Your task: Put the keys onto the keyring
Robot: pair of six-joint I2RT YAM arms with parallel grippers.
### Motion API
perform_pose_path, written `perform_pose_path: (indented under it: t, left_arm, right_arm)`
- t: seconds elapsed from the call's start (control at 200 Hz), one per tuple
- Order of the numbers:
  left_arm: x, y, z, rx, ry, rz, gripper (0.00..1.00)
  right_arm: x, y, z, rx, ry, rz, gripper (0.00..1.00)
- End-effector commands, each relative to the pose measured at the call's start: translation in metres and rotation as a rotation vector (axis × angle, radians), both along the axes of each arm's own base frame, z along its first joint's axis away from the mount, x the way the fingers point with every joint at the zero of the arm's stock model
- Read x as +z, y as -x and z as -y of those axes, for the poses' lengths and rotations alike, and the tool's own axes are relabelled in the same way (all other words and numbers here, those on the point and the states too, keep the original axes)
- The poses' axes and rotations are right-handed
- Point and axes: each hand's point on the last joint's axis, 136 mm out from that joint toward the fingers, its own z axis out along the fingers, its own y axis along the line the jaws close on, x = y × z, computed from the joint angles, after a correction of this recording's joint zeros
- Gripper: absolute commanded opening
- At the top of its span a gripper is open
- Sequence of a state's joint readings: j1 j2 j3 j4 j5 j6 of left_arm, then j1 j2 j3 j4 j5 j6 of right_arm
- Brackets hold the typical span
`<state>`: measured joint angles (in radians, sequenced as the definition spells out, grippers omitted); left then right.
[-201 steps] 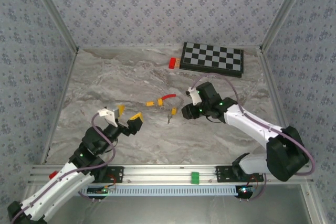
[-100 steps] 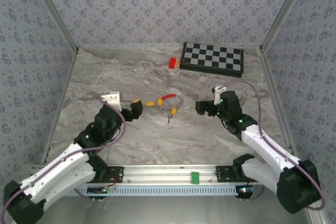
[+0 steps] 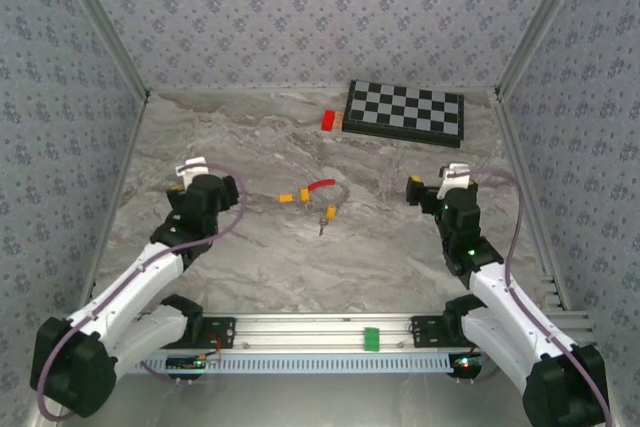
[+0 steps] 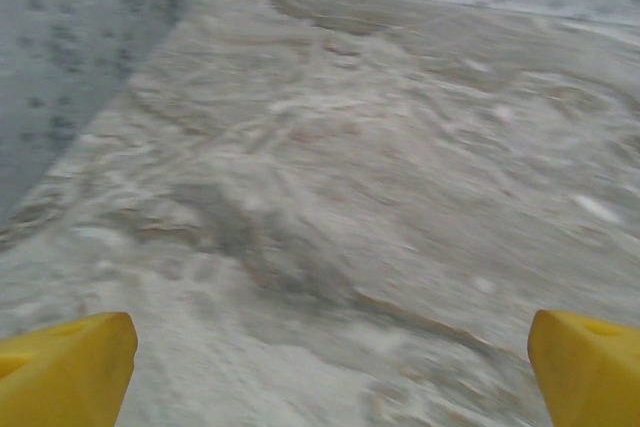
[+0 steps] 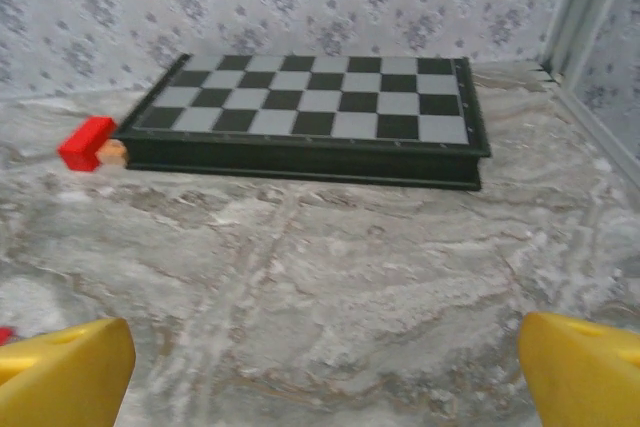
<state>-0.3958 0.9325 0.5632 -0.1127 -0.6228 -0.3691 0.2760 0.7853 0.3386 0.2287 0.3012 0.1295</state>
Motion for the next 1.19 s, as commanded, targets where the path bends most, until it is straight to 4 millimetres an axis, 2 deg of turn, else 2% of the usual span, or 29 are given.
perform_pose_path:
  t: [0.0,0.12,0.25,0.35,0.465,0.565,0.65,0.695,0.76,0.895,0.999,1.054,1.124,1.189]
  left_arm:
    - [-0.005,-0.007,-0.029,0.070,-0.036,0.015,1.00]
    - [-0.026,-0.013,-0.049,0.133,-0.021,-0.016,1.00]
    - [-0.026,-0.024,-0.051,0.131,-0.046,-0.021,1.00]
    - [-0.026,-0.031,-0.061,0.166,-0.084,-0.021,1.00]
    - [-0.034,-0.040,-0.075,0.175,-0.131,-0.042,1.00]
    - [-0.048,-0.047,-0.087,0.185,-0.148,-0.051,1.00]
    - [-0.061,-0.053,-0.091,0.169,-0.116,-0.019,1.00]
    - [-0.063,-0.055,-0.092,0.161,-0.112,0.012,1.00]
    - [-0.059,-0.061,-0.089,0.126,-0.091,0.056,1.00]
    - [-0.067,-0.066,-0.075,0.026,-0.043,0.154,1.00]
    - [-0.077,-0.073,-0.046,-0.156,-0.041,0.136,1.00]
    - [-0.084,-0.076,-0.037,-0.217,-0.043,0.132,1.00]
    - [-0.087,-0.081,-0.037,-0.214,-0.036,0.092,1.00]
    - [-0.087,-0.086,-0.047,-0.156,-0.039,0.079,1.00]
  right_arm:
    - [-0.002,-0.002,0.017,-0.070,0.054,0.056,1.00]
    - [-0.010,-0.006,0.030,-0.121,0.063,0.035,1.00]
    - [-0.019,-0.011,0.034,-0.139,0.051,0.026,1.00]
    - [-0.031,-0.015,0.041,-0.162,0.073,0.002,1.00]
    - [-0.040,-0.025,0.046,-0.178,0.102,-0.004,0.99]
    - [-0.049,-0.035,0.049,-0.195,0.120,-0.015,1.00]
    - [-0.056,-0.043,0.052,-0.202,0.129,-0.008,0.99]
    - [-0.053,-0.049,0.054,-0.197,0.200,-0.001,0.99]
    - [-0.057,-0.051,0.050,-0.180,0.174,-0.015,0.99]
    - [-0.067,-0.052,0.051,-0.150,0.154,0.024,0.99]
    - [-0.079,-0.052,0.046,-0.099,0.179,0.062,0.99]
    - [-0.075,-0.053,0.048,-0.114,0.203,0.104,1.00]
    - [-0.077,-0.053,0.045,-0.091,0.178,0.076,0.99]
    - [-0.083,-0.059,0.046,-0.067,0.161,0.024,0.99]
